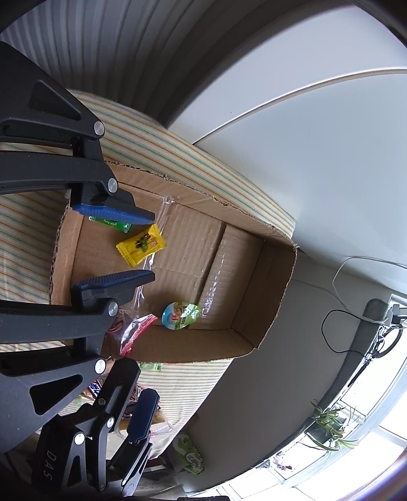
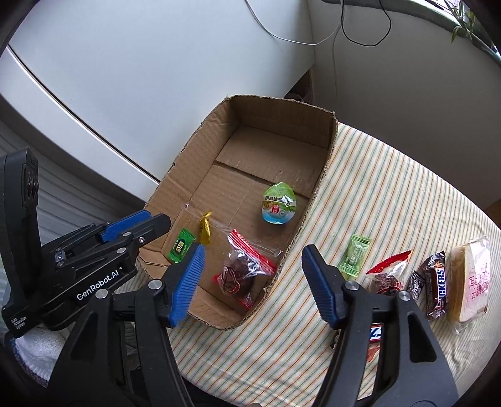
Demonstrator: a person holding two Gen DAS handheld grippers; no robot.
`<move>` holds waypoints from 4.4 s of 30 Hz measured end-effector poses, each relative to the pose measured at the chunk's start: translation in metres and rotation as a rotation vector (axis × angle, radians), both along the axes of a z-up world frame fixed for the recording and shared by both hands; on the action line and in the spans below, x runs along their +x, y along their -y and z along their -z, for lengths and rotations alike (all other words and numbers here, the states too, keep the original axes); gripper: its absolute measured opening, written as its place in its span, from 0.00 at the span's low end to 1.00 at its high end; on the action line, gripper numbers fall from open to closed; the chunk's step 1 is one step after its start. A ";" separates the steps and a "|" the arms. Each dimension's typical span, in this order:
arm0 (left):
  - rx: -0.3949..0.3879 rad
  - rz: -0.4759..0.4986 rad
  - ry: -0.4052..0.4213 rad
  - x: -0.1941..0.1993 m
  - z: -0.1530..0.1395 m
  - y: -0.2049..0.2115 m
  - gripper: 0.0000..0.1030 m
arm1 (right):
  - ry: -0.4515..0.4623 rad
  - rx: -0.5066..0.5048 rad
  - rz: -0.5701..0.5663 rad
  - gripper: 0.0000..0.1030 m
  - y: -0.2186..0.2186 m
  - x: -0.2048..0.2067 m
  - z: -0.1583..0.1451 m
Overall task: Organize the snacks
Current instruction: 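Carry the yellow candy and date bag into the box and release both, then move the right tool to the bagged bread and close on it, then lift the bagged bread over the box and open the right tool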
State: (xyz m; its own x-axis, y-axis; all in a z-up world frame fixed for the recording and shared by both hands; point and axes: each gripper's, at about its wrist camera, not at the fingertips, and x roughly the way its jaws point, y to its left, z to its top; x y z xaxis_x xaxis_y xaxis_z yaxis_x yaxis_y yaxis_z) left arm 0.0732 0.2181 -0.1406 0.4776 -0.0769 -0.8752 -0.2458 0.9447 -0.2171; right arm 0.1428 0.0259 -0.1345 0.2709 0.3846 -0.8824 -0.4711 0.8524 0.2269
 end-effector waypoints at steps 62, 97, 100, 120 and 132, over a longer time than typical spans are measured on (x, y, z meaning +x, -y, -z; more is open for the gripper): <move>-0.262 0.462 0.037 0.067 0.026 0.288 0.51 | -0.191 0.273 0.399 0.77 0.353 0.057 0.070; -0.331 0.484 -0.028 0.089 0.044 0.302 0.52 | -0.267 0.293 0.328 0.57 0.312 0.063 0.070; -0.334 0.476 -0.014 0.086 0.033 0.291 0.52 | -0.249 0.281 0.312 0.57 0.299 0.061 0.058; -0.337 0.352 0.061 0.067 -0.009 0.168 0.52 | -0.219 0.262 0.159 0.57 0.169 0.064 0.004; -0.337 0.214 0.078 0.053 -0.009 0.085 0.52 | -0.236 0.241 0.036 0.57 0.078 0.069 0.004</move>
